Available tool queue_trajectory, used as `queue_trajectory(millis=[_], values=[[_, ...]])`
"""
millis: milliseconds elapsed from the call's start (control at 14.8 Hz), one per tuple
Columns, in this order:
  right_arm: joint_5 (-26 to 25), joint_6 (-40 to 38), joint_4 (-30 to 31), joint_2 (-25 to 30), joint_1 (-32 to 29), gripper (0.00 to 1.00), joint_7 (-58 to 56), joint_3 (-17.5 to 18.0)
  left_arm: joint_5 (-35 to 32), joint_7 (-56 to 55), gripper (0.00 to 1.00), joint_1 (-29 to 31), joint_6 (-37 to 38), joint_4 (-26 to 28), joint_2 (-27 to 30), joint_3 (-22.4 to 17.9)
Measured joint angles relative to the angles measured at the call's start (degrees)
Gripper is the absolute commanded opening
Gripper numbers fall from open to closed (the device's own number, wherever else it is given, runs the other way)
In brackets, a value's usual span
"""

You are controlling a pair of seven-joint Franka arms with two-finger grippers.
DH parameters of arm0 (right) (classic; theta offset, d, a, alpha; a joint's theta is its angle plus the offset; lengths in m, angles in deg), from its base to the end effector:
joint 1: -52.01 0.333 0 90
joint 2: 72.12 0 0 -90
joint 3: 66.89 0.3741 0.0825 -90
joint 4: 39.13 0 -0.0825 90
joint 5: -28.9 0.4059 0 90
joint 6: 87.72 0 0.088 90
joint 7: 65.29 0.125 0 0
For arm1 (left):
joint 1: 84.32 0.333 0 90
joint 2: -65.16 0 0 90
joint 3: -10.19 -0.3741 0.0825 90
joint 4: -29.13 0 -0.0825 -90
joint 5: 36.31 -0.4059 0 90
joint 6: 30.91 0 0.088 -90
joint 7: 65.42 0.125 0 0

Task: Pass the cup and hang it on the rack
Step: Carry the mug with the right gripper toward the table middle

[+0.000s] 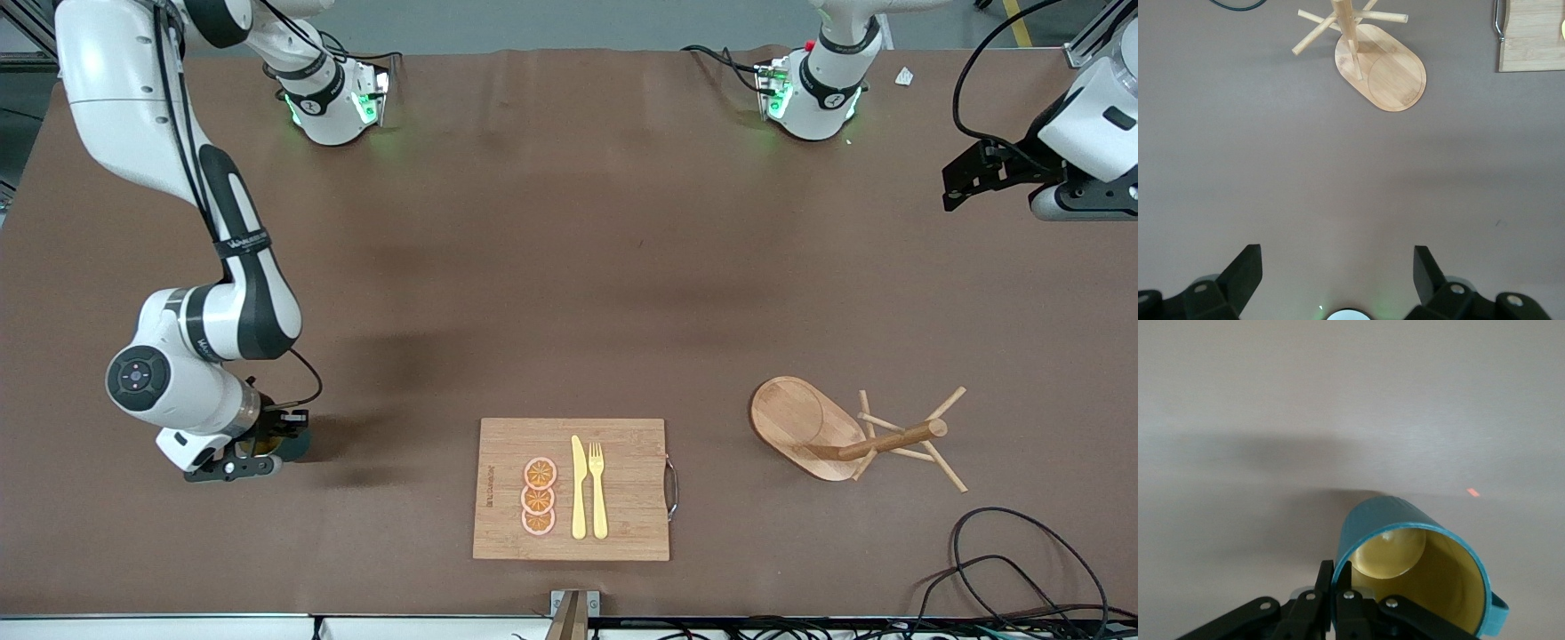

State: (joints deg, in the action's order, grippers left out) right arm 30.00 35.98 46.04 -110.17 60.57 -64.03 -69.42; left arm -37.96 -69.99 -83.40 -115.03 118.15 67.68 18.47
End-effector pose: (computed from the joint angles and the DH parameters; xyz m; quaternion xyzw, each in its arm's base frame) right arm 0.7643 0.0881 0.2995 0.9991 0.0411 0.0049 0.0053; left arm 0.5447 -0.0687 0.6888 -0.9994 0.0230 0.0191 0.0196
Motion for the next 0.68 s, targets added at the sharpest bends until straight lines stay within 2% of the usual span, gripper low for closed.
queue_trajectory(millis=[271,678], values=[[0.9,-4.4,-3.5,0.5,7.5,0.01,15.1,0.8,0.0,0.0,1.0,0.0,-0.3,0.0,0.0,0.0],[8.6,-4.8,-6.9,0.5,21.1,0.0,36.5,1.0,3.8,-0.1,1.0,-0.1,-5.8,0.1,-2.9,0.2]])
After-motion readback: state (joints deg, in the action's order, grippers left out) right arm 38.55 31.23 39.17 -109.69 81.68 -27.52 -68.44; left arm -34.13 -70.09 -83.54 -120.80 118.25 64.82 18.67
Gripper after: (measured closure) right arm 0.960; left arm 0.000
